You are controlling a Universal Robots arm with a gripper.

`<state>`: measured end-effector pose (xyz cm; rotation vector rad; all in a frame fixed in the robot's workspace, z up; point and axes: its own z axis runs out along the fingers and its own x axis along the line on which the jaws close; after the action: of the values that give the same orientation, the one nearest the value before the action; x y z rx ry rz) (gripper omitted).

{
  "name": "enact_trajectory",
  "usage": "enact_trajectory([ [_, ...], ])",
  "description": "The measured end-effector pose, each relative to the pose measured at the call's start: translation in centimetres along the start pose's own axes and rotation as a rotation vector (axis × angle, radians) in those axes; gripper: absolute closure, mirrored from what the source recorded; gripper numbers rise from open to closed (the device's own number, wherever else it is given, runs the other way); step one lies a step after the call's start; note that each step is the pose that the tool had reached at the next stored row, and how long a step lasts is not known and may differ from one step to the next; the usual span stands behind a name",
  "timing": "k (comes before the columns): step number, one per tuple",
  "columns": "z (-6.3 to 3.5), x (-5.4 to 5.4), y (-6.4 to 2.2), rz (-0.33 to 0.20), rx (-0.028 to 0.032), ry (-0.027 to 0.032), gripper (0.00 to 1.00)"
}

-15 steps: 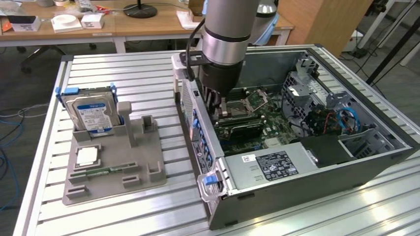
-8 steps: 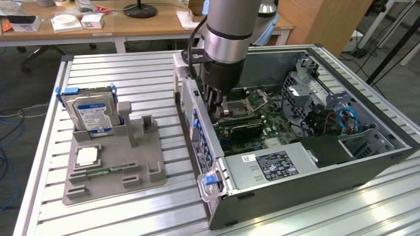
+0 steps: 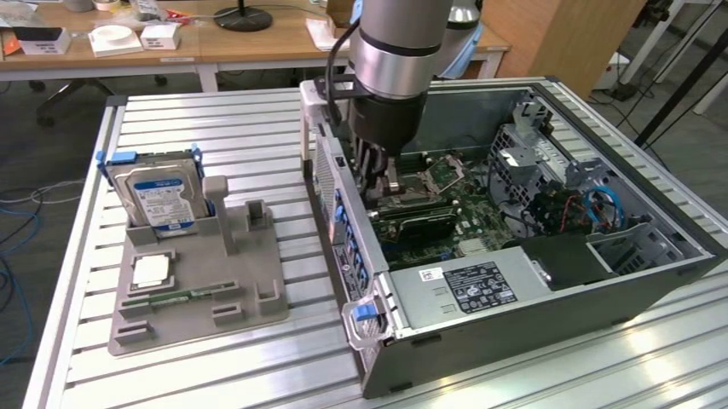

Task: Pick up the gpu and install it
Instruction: 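Press down on the gpu until it lock into place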

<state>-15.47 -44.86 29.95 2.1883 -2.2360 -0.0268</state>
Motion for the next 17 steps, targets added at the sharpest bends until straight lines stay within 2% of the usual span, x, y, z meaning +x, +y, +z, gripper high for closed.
enact_trajectory([
  [9,-0.07,0.00,0.42,0.000,-0.0020,-0.0088,0.89],
  [17,0.19,0.01,0.48,0.000,-0.0027,-0.0112,0.89],
])
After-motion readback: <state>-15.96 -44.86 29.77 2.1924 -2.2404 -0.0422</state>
